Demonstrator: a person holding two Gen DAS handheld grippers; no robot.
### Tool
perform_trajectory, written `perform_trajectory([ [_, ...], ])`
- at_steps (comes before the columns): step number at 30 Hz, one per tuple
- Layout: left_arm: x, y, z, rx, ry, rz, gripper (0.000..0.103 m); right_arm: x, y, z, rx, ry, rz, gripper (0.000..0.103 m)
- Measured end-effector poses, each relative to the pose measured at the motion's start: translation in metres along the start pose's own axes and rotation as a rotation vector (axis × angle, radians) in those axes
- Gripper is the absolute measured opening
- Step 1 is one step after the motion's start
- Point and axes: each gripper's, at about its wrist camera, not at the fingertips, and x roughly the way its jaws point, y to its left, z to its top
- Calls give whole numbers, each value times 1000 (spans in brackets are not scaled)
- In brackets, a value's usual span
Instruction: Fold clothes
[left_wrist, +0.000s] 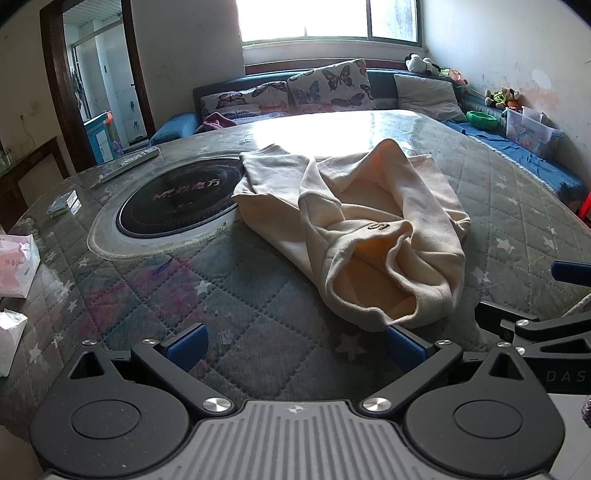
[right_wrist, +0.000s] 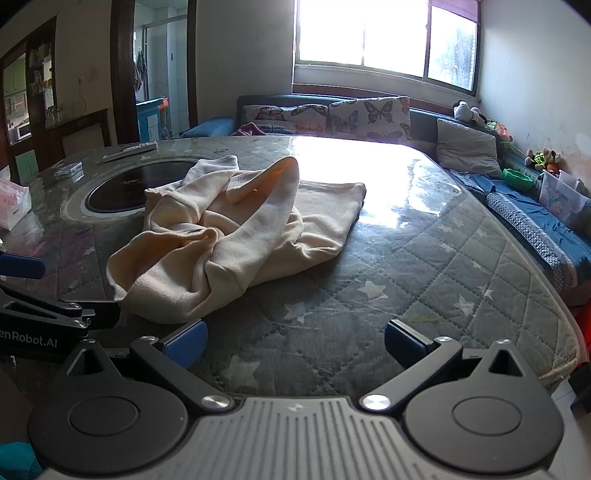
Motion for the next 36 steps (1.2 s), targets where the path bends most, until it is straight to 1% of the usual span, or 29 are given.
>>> perform_trajectory([
  [8,6,4,11,-6,5,-8,103,7,0,10,7,-3,10,103],
  [17,14,12,28,-24,11,-15,103,16,1,29,12,-12,28,103],
  [26,29,21,48,-39,26,-17,103,35,-2,51,13,-1,20,103],
  [30,37,24,59,-41,28,-20,103,47,-6,60,11,8,16,101],
  [31,39,25,62,-40,27,-23,103,51,-6,64,4,10,18,98],
  [36,48,22,74,-30,22,-40,103,71,-8,84,-42,15,30,94],
])
